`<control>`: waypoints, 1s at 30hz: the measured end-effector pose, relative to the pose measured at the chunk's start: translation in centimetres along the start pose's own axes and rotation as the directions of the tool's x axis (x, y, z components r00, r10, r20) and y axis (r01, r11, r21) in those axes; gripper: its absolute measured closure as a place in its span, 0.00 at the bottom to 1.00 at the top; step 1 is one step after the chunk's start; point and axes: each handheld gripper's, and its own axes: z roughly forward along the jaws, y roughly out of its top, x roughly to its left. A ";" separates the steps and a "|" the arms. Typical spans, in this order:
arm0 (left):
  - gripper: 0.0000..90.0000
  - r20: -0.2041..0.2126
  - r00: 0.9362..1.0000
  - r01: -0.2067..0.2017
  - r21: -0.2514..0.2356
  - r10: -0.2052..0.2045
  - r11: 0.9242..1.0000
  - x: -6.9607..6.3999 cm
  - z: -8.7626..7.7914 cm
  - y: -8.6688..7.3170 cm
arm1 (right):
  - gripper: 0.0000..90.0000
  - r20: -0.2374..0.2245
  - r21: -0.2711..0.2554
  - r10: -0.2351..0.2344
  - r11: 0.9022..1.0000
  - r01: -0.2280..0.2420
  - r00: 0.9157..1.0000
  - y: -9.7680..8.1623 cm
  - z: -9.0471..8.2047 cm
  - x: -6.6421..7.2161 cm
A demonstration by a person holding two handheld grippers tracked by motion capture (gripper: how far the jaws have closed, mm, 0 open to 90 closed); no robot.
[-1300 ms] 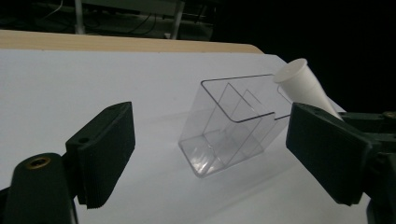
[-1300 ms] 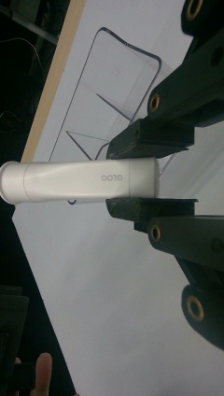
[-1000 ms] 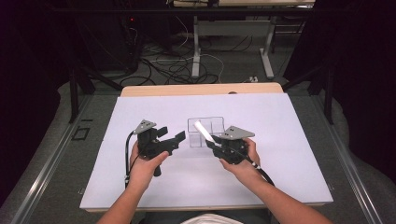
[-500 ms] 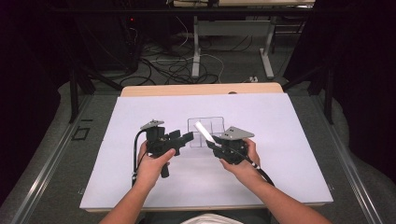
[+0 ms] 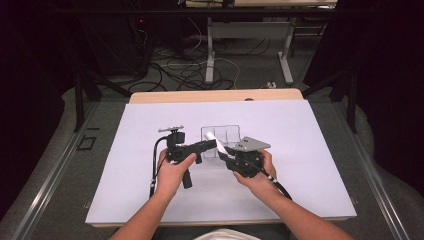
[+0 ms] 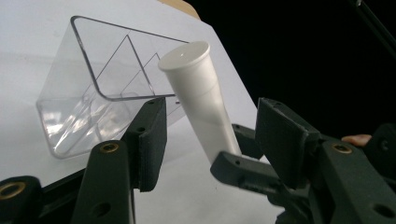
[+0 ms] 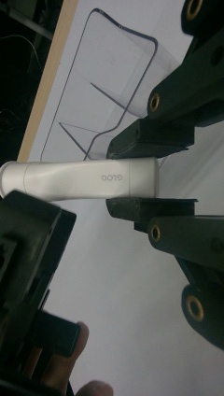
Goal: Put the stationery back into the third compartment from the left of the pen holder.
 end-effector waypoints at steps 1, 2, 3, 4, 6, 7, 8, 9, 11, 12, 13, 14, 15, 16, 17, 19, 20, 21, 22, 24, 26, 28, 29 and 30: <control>0.50 -0.002 1.000 0.001 0.003 -0.001 1.000 -0.1 0.1 0.0 | 0.79 -0.003 -0.003 -0.003 1.000 0.003 1.000 0.0 0.0 0.1; 0.52 0.001 1.000 0.004 0.006 -0.004 1.000 -0.1 0.3 0.0 | 0.79 -0.009 -0.004 -0.003 1.000 0.003 1.000 0.1 -0.1 0.2; 0.52 0.000 1.000 0.013 0.009 -0.013 1.000 -0.2 0.4 0.0 | 0.79 -0.009 -0.013 -0.008 1.000 0.008 1.000 0.1 0.0 0.3; 0.52 -0.002 1.000 0.015 -0.003 -0.015 1.000 -0.3 0.6 -0.1 | 0.79 -0.012 -0.016 -0.008 1.000 0.008 1.000 0.1 0.0 0.4; 0.53 -0.004 1.000 0.021 -0.012 -0.021 1.000 -0.2 0.8 -0.1 | 0.79 -0.017 -0.016 -0.009 1.000 0.009 1.000 0.1 0.0 0.6; 0.53 -0.001 1.000 0.026 -0.006 -0.026 1.000 -0.2 0.9 0.0 | 0.79 -0.018 -0.017 -0.008 1.000 0.008 1.000 0.1 0.0 0.6; 0.53 0.002 1.000 0.029 -0.013 -0.028 1.000 -0.1 1.0 0.0 | 0.79 -0.019 -0.013 -0.007 1.000 0.007 1.000 0.1 0.0 0.6; 0.54 0.006 0.999 0.032 -0.003 -0.032 0.999 0.0 1.0 0.1 | 0.79 -0.021 -0.010 -0.004 1.000 0.004 1.000 0.1 -0.1 0.5; 0.55 0.005 0.999 0.038 -0.014 -0.038 0.999 0.1 1.1 0.1 | 0.79 -0.026 -0.017 0.002 1.000 -0.003 1.000 0.1 0.0 0.5; 0.55 0.005 0.999 0.039 -0.015 -0.039 0.999 0.1 1.1 0.1 | 0.79 -0.028 -0.017 0.004 1.000 -0.005 1.000 0.1 0.0 0.5; 0.55 0.002 0.999 0.040 -0.024 -0.040 0.999 0.1 1.2 0.1 | 0.79 -0.031 -0.018 0.003 1.000 -0.004 1.000 0.1 0.0 0.6; 0.55 0.001 0.999 0.038 -0.023 -0.037 0.999 0.2 1.3 0.2 | 0.79 -0.032 -0.013 0.000 1.000 -0.001 0.999 0.1 0.0 0.6; 0.56 -0.002 0.999 0.041 -0.022 -0.041 0.999 0.2 1.3 0.2 | 0.79 -0.033 -0.016 -0.001 1.000 0.000 0.999 0.1 0.0 0.6; 0.56 -0.003 0.999 0.045 -0.023 -0.045 0.999 0.2 1.3 0.2 | 0.79 -0.034 -0.018 0.000 1.000 0.000 0.999 0.1 0.1 0.7; 0.57 -0.005 0.999 0.048 -0.018 -0.048 0.999 0.3 1.3 0.2 | 0.79 -0.035 -0.020 -0.002 1.000 0.001 0.999 0.1 0.1 0.7; 0.59 -0.009 0.999 0.042 -0.023 -0.043 0.999 0.4 1.4 0.2 | 0.79 -0.037 -0.022 -0.003 1.000 0.002 0.999 0.1 0.1 0.7; 0.60 -0.012 0.999 0.046 -0.010 -0.046 0.999 0.5 1.4 0.3 | 0.79 -0.037 -0.021 -0.003 1.000 0.002 0.999 0.0 0.1 0.7; 0.62 -0.018 0.998 0.056 -0.019 -0.057 0.998 0.5 1.4 0.3 | 0.79 -0.038 -0.018 -0.003 1.000 0.002 0.999 0.0 0.1 0.7; 0.63 -0.017 0.998 0.061 -0.017 -0.061 0.998 0.6 1.4 0.3 | 0.79 -0.042 -0.018 -0.006 1.000 0.005 0.999 0.0 0.1 0.7; 0.65 -0.019 0.997 0.073 -0.001 -0.073 0.997 0.7 1.4 0.4 | 0.79 -0.040 -0.017 -0.005 1.000 0.005 0.999 0.0 0.2 0.7; 0.67 -0.020 0.997 0.078 -0.009 -0.079 0.997 0.7 1.4 0.4 | 0.79 -0.042 -0.013 -0.008 1.000 0.008 0.999 0.0 0.2 0.7; 0.67 -0.020 0.996 0.082 0.003 -0.082 0.997 0.8 1.4 0.4 | 0.79 -0.041 -0.007 -0.013 1.000 0.012 0.999 -0.1 0.2 0.6; 0.67 -0.020 0.996 0.090 0.005 -0.090 0.996 0.8 1.4 0.5 | 0.79 -0.041 -0.006 -0.012 1.000 0.011 0.999 -0.1 0.2 0.6; 0.68 -0.016 0.996 0.093 -0.001 -0.093 0.996 0.8 1.4 0.4 | 0.79 -0.041 -0.023 -0.013 1.000 0.012 0.999 -0.1 0.3 0.6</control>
